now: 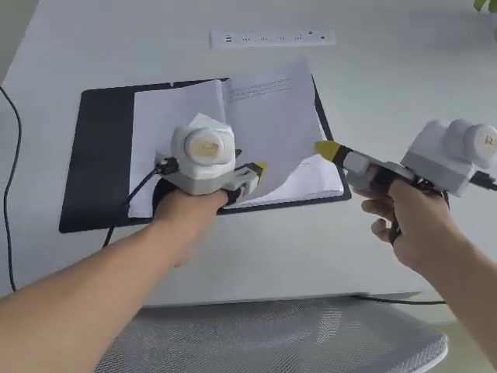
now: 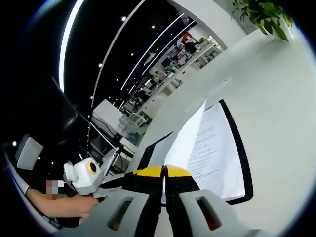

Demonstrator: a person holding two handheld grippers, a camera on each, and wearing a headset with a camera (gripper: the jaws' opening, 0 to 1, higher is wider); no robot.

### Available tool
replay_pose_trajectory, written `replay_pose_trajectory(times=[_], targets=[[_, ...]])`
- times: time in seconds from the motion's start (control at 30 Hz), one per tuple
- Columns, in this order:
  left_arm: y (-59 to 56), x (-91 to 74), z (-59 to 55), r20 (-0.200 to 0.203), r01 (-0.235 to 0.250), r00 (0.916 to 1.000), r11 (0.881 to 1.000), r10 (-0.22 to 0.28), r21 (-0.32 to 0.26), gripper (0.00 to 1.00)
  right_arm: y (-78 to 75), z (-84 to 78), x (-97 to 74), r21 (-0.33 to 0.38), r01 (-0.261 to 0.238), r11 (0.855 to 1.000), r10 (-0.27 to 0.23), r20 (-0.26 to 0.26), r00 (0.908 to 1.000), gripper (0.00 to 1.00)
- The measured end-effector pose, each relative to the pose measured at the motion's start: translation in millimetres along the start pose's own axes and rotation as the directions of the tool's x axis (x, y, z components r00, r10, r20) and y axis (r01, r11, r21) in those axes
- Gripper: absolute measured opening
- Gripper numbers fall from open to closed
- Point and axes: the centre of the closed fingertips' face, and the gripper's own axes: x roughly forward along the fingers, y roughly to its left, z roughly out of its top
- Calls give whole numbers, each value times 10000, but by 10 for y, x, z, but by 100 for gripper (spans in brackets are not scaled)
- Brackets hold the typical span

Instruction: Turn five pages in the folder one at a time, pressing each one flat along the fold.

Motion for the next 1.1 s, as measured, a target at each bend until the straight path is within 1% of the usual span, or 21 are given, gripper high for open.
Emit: replay_pose_trajectory(times=[0.03, 0.07, 0.13, 0.2, 0.23, 0.27, 0.3, 0.33, 0.4, 0.47, 0.5, 0.53, 0.67, 0.7, 0.8, 0.87, 0.93, 0.97, 1.07, 1.1], targets=[[45, -73, 32, 172, -78, 9998, 9998, 80, -156, 28, 54, 4, 12, -62, -118, 9999, 118, 15, 9999, 0], [65, -131, 44, 248, -76, 9997, 9998, 80, -180, 29, 92, 5, 20, -98, -183, 9998, 184, 16, 9998, 0], [122, -266, 39, 249, -106, 9996, 9996, 113, -258, 30, 190, 8, 47, -177, -400, 9990, 400, 7, 9992, 0], [199, -419, 45, 406, -225, 9989, 9992, 238, -327, 30, 294, 11, 81, -350, -583, 9977, 584, 13, 9983, 0], [233, -478, 39, 414, -255, 9988, 9989, 271, -401, 30, 345, 1, 100, -414, -710, 9966, 708, -42, 9975, 0], [294, -564, 31, 414, -405, 9982, 9975, 429, -573, 30, 416, -19, 128, -496, -871, 9950, 865, -126, 9962, 0], [330, -622, 34, 488, -451, 9976, 9969, 483, -647, 30, 456, -32, 148, -562, -933, 9941, 925, -167, 9956, 0], [394, -708, 36, 589, -606, 9961, 9946, 657, -847, 30, 525, -60, 179, -669, -1093, 9918, 1077, -273, 9938, 0], [445, -807, 22, 622, -650, 9956, 9943, 704, -847, 31, 597, -93, 222, -784, -1183, 9899, 1156, -377, 9926, 0], [546, -941, -4, 682, -865, 9934, 9924, 926, -872, 31, 679, -132, 284, -849, -1319, 9876, 1283, -465, 9906, 0], [560, -960, -10, 684, -877, 9932, 9921, 940, -896, 31, 720, -154, 324, -853, -1377, 9868, 1337, -519, 9897, 0], [602, -1015, -29, 667, -952, 9926, 9907, 1019, -973, 30, 750, -170, 353, -862, -1431, 9860, 1387, -550, 9888, 0], [708, -1177, -87, 676, -1170, 9900, 9881, 1240, -994, 30, 866, -261, 492, -893, -1614, 9828, 1546, -792, 9848, 0], [719, -1205, -94, 717, -1161, 9897, 9877, 1239, -1045, 30, 908, -318, 558, -983, -1657, 9813, 1562, -977, 9829, 0], [752, -1320, -138, 728, -1237, 9885, 9854, 1327, -1169, 30, 975, -424, 668, -998, -1778, 9790, 1647, -1271, 9781, 0], [783, -1381, -151, 754, -1352, 9865, 9831, 1451, -1236, 30, 1014, -482, 726, -998, -1845, 9777, 1694, -1430, 9751, 0], [808, -1443, -162, 803, -1364, 9857, 9816, 1479, -1340, 30, 1062, -547, 789, -1003, -1929, 9761, 1756, -1591, 9715, 0], [825, -1482, -173, 798, -1409, 9851, 9809, 1523, -1338, 30, 1090, -592, 824, -1015, -1984, 9749, 1793, -1721, 9686, 0], [863, -1551, -186, 825, -1489, 9835, 9796, 1608, -1351, 30, 1133, -675, 893, -985, -2053, 9737, 1838, -1919, 9640, 0], [894, -1598, -195, 844, -1550, 9822, 9777, 1680, -1419, 30, 1157, -715, 925, -1015, -2096, 9725, 1862, -2018, 9616, 0]])
